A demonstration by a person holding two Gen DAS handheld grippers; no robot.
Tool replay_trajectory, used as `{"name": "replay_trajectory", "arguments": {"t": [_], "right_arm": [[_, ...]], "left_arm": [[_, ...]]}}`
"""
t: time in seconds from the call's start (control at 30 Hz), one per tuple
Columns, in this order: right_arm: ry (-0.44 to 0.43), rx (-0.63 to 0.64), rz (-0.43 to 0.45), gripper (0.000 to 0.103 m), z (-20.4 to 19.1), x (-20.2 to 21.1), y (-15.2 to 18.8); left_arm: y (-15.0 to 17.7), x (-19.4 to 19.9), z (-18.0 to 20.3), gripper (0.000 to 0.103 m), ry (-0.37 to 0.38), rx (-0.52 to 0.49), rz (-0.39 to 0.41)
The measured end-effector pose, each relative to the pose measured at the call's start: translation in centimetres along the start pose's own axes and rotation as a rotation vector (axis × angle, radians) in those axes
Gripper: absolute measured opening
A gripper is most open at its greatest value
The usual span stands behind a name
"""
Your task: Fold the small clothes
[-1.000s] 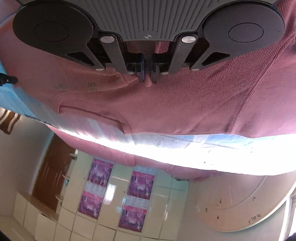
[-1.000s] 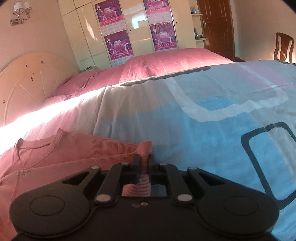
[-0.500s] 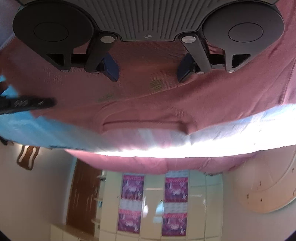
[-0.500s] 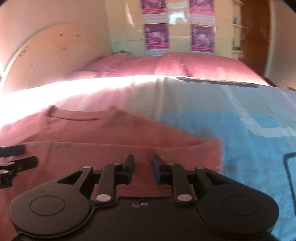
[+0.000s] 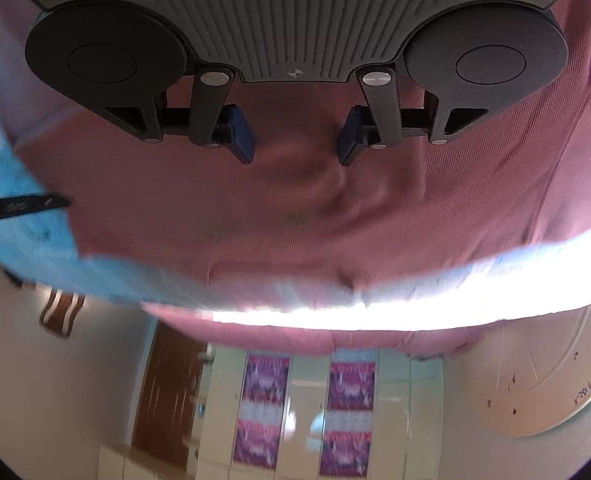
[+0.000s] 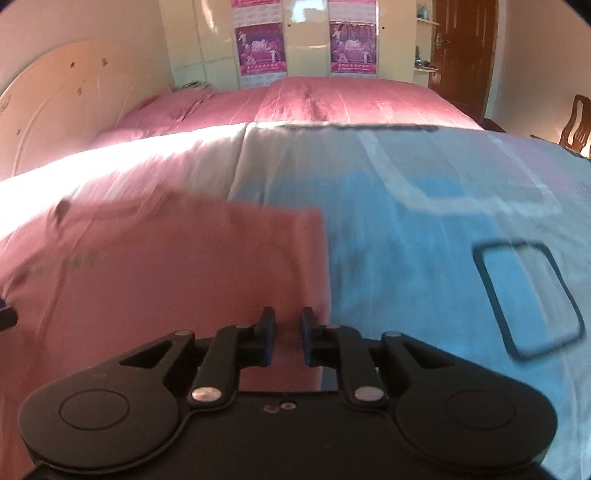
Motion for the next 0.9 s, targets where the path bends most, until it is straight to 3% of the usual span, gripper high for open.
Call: {"name": "replay_trajectory", "arguments": {"t": [0.13,0.27,0.4,0.73,0.8,0.83,0.9], "right_arm": [[0.050,0.036,0.025,0.017,-0.8,0.8,1.7],[0.006,0.052,0.079,0.021,-2.6,3.1,2.6],[0.036,0.044,0.012,0.021,-3.1,1.6,4.2],[0.063,0.004,0.027,0.018,-2.5,2.2,5.4],[0.073,0.003,0.028,0.022,-2.9,2.7,5.1],[0.054,-0.018,0.047,0.029,-2.8,3.2,5.1],[0.020,-0.056,0.061,0.032,-2.8,3.7,5.0]], "left_arm": [[0.7,1.5,0.2,0.050,0.007,0.009,0.011],[1.0,2.1,1.5,0.050,0.019,-0.024,0.020],[1.5,1.3,2.4,0.050,-0.002,-0.066,-0.013],[1.7,1.5,2.4,0.050,0.009,-0.069,-0.010],[1.6,1.5,2.4,0.050,0.011,-0.064,-0.011],[1.5,1.4,2.3,0.050,0.014,-0.060,-0.012],[1.4,1.4,2.2,0.053,0.021,-0.054,-0.012]]}}
Point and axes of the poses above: each gripper's, at about its wrist camera, not at the fingertips, and x roughly against the way its jaws point, z to its right, y to its underside, the point moved 2 cm from there along -x, roughly the way its jaws point, and after that the axes turned 14 degrees about -z, right-handed, at the moved point
